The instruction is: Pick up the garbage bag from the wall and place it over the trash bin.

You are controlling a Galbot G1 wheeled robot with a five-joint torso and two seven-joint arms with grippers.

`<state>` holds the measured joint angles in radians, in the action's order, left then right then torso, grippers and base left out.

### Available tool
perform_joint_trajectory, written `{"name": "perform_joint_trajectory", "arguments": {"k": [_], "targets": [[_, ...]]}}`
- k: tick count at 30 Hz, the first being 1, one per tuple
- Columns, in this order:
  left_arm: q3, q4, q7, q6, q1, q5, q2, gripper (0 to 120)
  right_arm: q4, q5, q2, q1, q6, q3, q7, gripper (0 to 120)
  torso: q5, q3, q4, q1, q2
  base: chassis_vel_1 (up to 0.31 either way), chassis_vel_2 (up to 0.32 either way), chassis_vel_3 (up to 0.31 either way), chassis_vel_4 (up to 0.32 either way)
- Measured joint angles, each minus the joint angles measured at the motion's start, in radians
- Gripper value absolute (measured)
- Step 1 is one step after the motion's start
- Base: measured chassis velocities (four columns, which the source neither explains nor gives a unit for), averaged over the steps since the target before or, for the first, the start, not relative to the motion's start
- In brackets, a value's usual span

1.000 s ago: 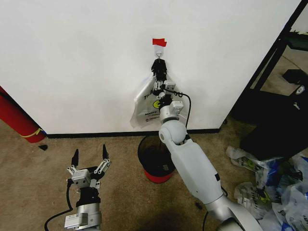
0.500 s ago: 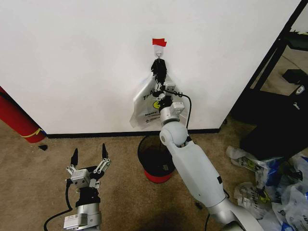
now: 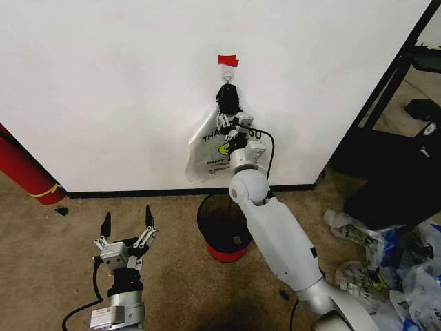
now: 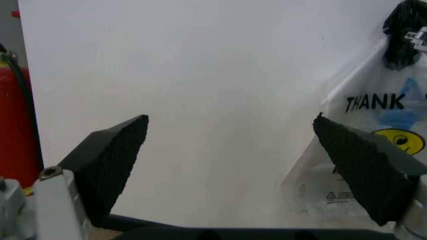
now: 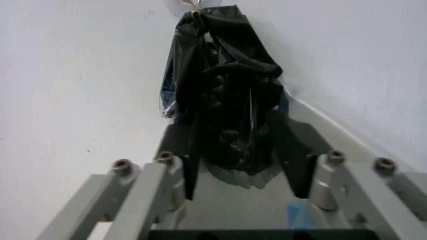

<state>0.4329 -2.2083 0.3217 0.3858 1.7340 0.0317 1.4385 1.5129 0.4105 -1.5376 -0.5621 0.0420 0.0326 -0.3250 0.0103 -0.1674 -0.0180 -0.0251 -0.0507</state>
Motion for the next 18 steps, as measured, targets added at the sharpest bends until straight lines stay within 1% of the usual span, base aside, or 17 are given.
{"name": "perform_joint_trajectory", "arguments": {"k": [1,2,3,4,5,6,8,9,18], "targets": [[-0.001,0.001,0.0,0.0,0.0,0.0,0.001,98,-0.001,0.0,0.0,0.001,0.001,0.0,0.0,29,0.0,0.0,0.0001,0.0,0.0,0.0,0.0,0.0,0.0],[-0.002,0.001,0.0,0.0,0.0,0.0,0.001,98,-0.002,0.0,0.0,0.002,0.001,0.0,0.001,29,0.0,0.0,0.0,0.0,0.0,0.0,0.0,0.0,0.0],[-0.002,0.002,0.0,0.0,-0.001,0.0,0.001,98,-0.003,0.0,0.0,0.003,0.001,0.0,0.001,22,0.0,0.0,0.0,0.0,0.0,0.0,0.0,0.0,0.0],[-0.003,0.002,0.0,0.0,-0.001,0.0,0.001,98,-0.005,0.0,0.0,0.006,0.002,0.0,0.001,19,0.0,0.0,0.0,0.0,0.0,0.0,0.0,0.0,0.0],[-0.003,0.002,0.0,0.0,-0.002,0.0,0.001,98,-0.007,0.001,0.001,0.008,0.002,0.0,0.001,15,0.0,0.0,0.0,0.0,0.0,0.0,0.0,0.0,0.0],[-0.003,0.002,0.0,0.0,-0.002,0.0,0.001,98,-0.007,0.001,0.001,0.008,0.002,0.0,0.001,15,0.0,0.0,0.0,0.0,0.0,0.0,0.0,0.0,0.0],[-0.001,0.003,0.0,0.001,-0.002,0.002,0.0,98,-0.014,0.01,0.001,0.018,0.001,0.0,0.001,4,0.0,0.0,0.0,0.0,0.0,0.0,0.0,0.0,0.0],[-0.001,0.003,0.0,0.001,-0.002,0.003,-0.001,98,-0.018,0.014,0.001,0.023,0.001,-0.001,0.001,1,0.0,0.0,0.0,0.0,0.0,0.0,0.0,0.0,0.0],[0.023,-0.033,0.005,-0.024,-0.008,0.064,-0.023,98,-0.042,0.02,-0.02,0.046,0.003,0.003,-0.001,0,0.0001,0.0,0.0001,0.0,0.0,0.0,0.0,0.0,0.0]]}}
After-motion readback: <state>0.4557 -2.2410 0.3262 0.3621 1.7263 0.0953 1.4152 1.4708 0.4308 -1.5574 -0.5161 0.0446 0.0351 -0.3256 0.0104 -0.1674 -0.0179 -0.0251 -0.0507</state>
